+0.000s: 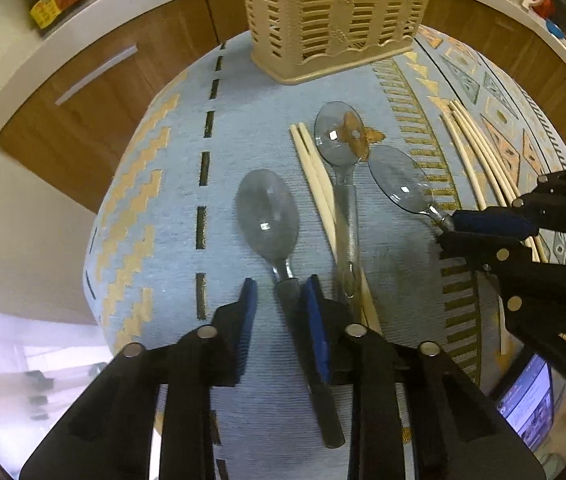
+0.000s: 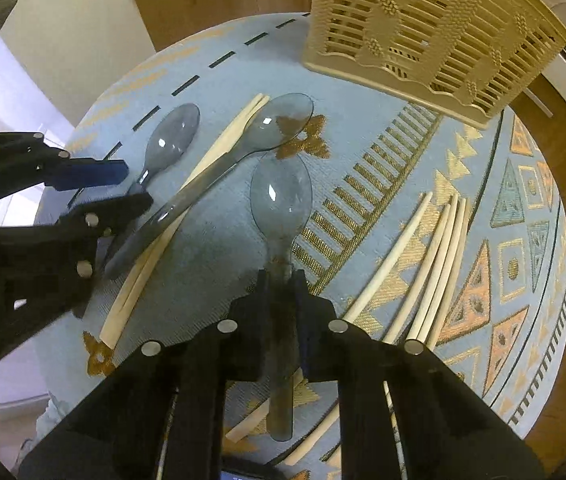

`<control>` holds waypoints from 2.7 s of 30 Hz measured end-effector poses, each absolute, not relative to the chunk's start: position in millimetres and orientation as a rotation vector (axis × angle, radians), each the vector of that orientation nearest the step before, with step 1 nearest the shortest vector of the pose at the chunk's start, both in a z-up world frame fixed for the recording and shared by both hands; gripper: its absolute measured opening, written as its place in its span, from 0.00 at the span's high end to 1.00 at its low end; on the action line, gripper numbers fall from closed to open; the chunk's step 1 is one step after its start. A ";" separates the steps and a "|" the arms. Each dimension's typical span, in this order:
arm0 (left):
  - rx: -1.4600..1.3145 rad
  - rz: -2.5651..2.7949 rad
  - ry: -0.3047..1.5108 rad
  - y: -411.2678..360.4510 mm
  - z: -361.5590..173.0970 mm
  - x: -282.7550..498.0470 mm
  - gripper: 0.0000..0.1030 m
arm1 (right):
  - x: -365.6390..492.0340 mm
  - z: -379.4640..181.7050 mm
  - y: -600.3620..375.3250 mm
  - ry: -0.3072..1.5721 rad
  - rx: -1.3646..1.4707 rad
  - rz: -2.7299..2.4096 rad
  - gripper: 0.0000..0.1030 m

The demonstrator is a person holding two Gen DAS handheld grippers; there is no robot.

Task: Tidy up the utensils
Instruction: 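Lift both spoons and carry them above the utensil holder, then open both grippers to drop the spoons into the holder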

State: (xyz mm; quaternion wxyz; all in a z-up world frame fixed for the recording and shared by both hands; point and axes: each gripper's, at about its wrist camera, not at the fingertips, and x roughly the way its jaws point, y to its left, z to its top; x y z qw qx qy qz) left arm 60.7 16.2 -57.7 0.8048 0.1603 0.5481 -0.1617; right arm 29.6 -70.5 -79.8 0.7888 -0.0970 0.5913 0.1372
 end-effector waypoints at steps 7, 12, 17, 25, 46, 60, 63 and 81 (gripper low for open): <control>0.229 -0.376 1.123 28.0 -49.1 61.6 0.90 | 19.4 -59.4 -96.1 1.187 -0.065 0.389 0.90; 0.110 -0.454 1.024 34.3 -18.1 57.8 0.90 | 18.7 -31.4 -118.4 1.083 0.023 0.443 0.90; 0.016 -0.532 0.808 31.2 49.2 53.3 0.90 | 18.3 21.6 -138.9 0.926 0.066 0.450 0.90; -0.073 -0.577 0.534 9.9 127.6 73.5 0.90 | 50.2 88.9 -180.4 0.697 0.098 0.380 0.90; -0.147 -0.437 0.323 -26.9 118.7 166.5 0.90 | 159.6 103.2 -234.3 0.386 0.195 0.109 0.90; -0.085 -0.334 0.240 -33.3 86.8 172.5 0.90 | 175.8 67.1 -229.7 0.345 0.172 0.054 0.90; -0.098 -0.347 0.257 -27.2 82.8 169.6 0.84 | 172.6 59.6 -233.0 0.387 0.191 0.083 0.89; -0.230 -0.367 0.365 35.6 83.0 89.6 0.31 | 30.7 55.4 -242.3 0.494 0.235 0.103 0.52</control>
